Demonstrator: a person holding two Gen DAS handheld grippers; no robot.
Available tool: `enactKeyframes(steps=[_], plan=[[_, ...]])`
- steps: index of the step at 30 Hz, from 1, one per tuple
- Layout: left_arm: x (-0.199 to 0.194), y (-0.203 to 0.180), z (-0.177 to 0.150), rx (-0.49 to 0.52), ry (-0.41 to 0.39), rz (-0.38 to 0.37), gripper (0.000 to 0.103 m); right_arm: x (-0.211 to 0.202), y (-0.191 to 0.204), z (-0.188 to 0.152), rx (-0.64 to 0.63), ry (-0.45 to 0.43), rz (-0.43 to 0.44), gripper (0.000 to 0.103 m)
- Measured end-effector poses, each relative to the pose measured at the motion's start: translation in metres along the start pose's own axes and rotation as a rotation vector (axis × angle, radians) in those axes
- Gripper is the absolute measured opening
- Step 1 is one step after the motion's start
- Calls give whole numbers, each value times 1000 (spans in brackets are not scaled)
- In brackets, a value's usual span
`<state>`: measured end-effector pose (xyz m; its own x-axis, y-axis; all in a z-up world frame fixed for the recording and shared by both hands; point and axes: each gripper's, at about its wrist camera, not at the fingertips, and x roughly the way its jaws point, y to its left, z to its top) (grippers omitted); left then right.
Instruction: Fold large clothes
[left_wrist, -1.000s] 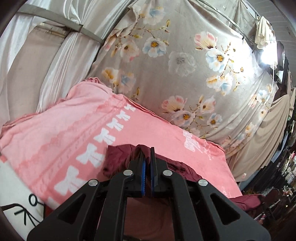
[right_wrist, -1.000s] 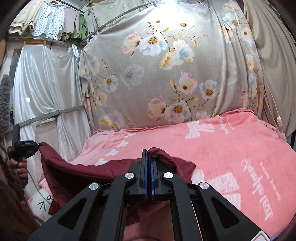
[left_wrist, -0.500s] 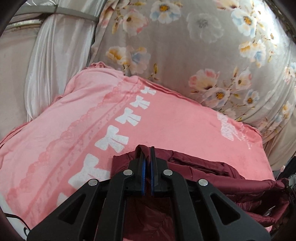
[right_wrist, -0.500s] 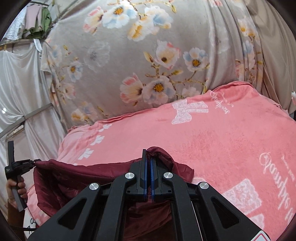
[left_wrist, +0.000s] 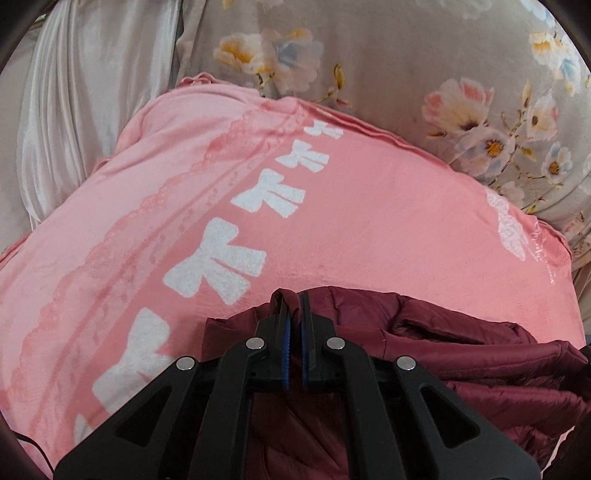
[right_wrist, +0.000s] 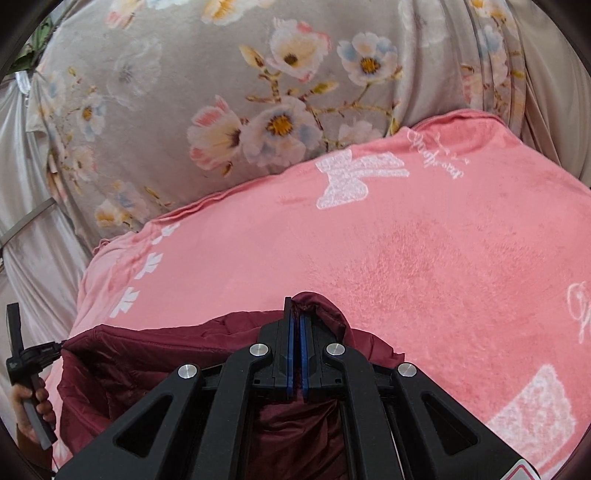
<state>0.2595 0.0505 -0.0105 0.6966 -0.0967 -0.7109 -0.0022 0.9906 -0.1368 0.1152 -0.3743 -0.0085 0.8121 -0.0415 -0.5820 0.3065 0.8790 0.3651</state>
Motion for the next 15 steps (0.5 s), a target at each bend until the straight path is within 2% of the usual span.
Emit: enactKeyframes(steps=[6, 15], plan=[[36, -2, -7, 3, 47, 26, 3, 35, -8, -5, 27, 59, -15, 2], [69, -4, -19, 13, 87, 39, 4, 62, -18, -17, 59, 124, -23, 1]])
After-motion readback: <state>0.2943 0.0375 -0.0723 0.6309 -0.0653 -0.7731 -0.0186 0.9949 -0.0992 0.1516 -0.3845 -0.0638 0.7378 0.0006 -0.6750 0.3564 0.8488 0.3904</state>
